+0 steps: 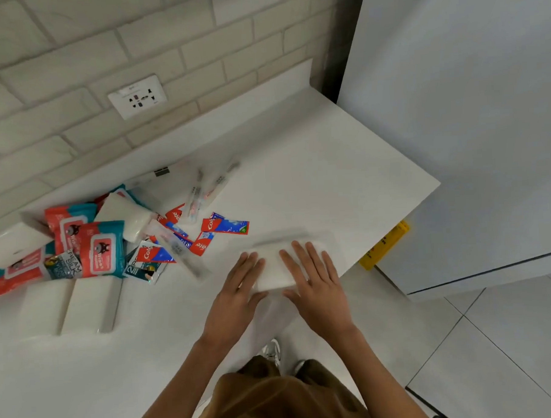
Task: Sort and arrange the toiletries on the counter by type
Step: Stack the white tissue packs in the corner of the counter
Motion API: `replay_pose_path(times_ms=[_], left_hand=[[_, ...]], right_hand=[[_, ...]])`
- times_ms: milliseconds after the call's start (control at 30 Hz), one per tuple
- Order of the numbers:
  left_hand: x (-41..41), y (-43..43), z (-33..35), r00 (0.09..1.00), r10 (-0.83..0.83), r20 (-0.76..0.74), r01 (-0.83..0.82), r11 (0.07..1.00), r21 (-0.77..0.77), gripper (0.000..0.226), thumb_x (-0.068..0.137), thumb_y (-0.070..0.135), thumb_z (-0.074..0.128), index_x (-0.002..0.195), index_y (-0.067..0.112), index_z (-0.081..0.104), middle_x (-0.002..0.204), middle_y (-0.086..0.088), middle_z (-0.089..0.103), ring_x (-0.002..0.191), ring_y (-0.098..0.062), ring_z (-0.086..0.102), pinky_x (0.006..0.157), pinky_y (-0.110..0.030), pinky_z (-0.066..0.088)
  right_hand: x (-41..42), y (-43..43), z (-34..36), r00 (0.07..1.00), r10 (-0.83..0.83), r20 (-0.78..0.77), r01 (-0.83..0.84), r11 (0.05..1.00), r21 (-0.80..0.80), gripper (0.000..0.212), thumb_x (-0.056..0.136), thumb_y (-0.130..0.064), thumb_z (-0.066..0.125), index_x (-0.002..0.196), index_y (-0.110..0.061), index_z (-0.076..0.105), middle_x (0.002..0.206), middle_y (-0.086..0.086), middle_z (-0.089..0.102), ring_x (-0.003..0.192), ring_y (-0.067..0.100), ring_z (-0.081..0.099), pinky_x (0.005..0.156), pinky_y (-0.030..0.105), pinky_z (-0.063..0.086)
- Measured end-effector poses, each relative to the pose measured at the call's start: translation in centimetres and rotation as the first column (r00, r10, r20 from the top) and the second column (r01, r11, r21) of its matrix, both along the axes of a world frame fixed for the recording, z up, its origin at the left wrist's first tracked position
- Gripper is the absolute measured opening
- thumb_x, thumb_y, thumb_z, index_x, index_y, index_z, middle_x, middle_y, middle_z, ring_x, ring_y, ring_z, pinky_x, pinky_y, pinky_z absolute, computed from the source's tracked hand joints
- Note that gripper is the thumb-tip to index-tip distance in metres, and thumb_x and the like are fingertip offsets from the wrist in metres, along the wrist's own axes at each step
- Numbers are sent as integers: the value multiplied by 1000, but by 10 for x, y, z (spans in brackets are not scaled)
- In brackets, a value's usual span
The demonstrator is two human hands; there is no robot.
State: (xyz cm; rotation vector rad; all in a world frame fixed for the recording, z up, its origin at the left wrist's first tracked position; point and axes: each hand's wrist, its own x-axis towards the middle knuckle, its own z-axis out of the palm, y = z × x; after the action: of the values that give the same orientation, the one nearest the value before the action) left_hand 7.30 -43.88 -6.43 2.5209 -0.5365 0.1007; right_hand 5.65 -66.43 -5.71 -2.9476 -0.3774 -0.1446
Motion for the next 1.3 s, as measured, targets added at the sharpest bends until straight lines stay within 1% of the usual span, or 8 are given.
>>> replay_pose_path(times_ms=[167, 367, 500, 633, 700, 900, 1133, 1300], left_hand=[[42, -17, -5, 1000, -31, -3, 31, 1000, 3, 73, 94, 28, 71, 158, 15, 38, 168, 1, 29, 155, -16, 25, 116, -32, 40], [88, -51, -11, 1000, -14, -6, 14, 1000, 5, 76, 92, 25, 74, 158, 15, 38, 167, 1, 30, 155, -18, 26, 115, -32, 41], [123, -85, -16, 999, 28, -35, -28, 999, -15, 75, 93, 25, 72, 158, 16, 37, 168, 0, 28, 155, -21, 26, 117, -34, 38], [158, -123, -18, 997, 83, 1, -83, 996, -24, 69, 96, 29, 66, 157, 14, 38, 168, -1, 28, 156, -19, 25, 121, -30, 27], [175, -144, -16, 993, 117, 17, -117, 993, -35, 65, 96, 28, 67, 155, 12, 42, 166, -2, 32, 155, -18, 27, 121, -29, 28], [217, -202, -15, 974, 225, -16, -226, 971, -84, 63, 96, 24, 71, 153, 17, 46, 164, 2, 35, 154, -15, 28, 116, -27, 37], [258, -250, -19, 948, 317, -35, -318, 946, -64, 65, 96, 24, 71, 155, 21, 43, 167, 8, 28, 155, -12, 23, 96, -21, 46], [289, -273, -20, 925, 378, -25, -379, 924, -58, 65, 95, 23, 71, 154, 22, 43, 166, 7, 30, 155, -11, 24, 86, -25, 57]], right_hand=[[28, -3, -6, 993, -116, -22, 116, 993, 8, 101, 94, -44, 77, 172, -27, 14, 180, 5, 8, 167, 29, 2, 132, 57, 20], [76, -33, -10, 992, -126, -12, 126, 992, 8, 108, 90, -41, 83, 172, -28, 13, 180, 4, 7, 167, 28, 1, 133, 55, 18], [117, -65, -13, 993, -116, 1, 116, 993, 18, 107, 90, -43, 81, 172, -28, 13, 180, 3, 8, 167, 27, 0, 133, 54, 17], [162, -103, -15, 997, -78, 15, 78, 997, 11, 105, 93, -46, 77, 172, -29, 10, 180, 2, 5, 167, 26, -1, 133, 54, 17], [186, -124, -16, 999, -45, 11, 45, 999, 5, 105, 95, -48, 75, 172, -31, 6, 180, 0, 1, 167, 25, -3, 133, 53, 16], [251, -184, -18, 997, 56, 48, -54, 998, -33, 110, 90, -51, 80, 172, -29, 10, 180, 2, 7, 166, 26, 7, 132, 52, 21], [315, -231, -26, 986, 149, 74, -147, 989, -27, 106, 86, -50, 82, 170, -26, 22, 180, 0, 8, 166, 25, 6, 132, 51, 22], [358, -252, -29, 971, 209, 114, -212, 977, 18, 100, 84, -51, 83, 167, -24, 33, 179, 1, 16, 166, 25, 11, 132, 51, 24]])
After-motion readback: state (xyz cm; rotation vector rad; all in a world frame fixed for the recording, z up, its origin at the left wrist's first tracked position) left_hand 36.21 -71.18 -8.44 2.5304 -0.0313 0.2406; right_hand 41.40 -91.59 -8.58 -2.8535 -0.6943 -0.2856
